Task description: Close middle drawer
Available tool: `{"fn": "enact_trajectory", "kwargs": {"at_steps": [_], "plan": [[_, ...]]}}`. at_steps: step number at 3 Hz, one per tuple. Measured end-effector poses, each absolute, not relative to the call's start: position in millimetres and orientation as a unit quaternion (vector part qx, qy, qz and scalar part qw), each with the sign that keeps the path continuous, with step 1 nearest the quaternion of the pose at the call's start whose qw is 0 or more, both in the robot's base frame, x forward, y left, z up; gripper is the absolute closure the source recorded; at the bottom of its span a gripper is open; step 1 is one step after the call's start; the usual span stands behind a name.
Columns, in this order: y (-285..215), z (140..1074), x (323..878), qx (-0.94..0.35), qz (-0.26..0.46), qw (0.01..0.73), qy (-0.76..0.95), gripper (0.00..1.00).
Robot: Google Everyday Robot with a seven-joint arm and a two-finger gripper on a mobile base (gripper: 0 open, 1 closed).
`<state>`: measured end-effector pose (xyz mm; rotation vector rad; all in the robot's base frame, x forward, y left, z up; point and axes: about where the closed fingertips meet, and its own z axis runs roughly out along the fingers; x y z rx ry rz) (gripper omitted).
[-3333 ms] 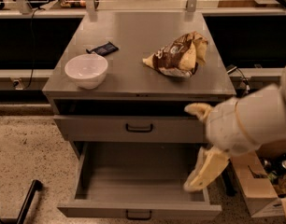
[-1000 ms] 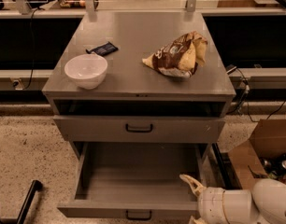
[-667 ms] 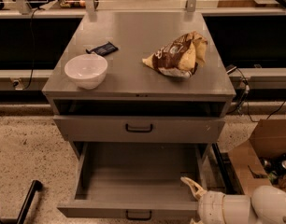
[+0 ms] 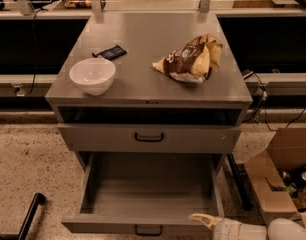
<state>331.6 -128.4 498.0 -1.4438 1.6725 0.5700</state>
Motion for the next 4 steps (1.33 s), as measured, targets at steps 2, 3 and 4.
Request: {"fn": "enact_trajectory", "kwargs": {"at_steps": [2, 3, 4], "plan": [[-126, 478, 328, -0.591, 0.223, 0.427, 0.647, 0.88], [-121, 470, 329, -0.587, 0.23, 0.419, 0.653, 1.0], [-119, 427, 339, -0.562, 0.231, 0.421, 0.673, 1.0]]}}
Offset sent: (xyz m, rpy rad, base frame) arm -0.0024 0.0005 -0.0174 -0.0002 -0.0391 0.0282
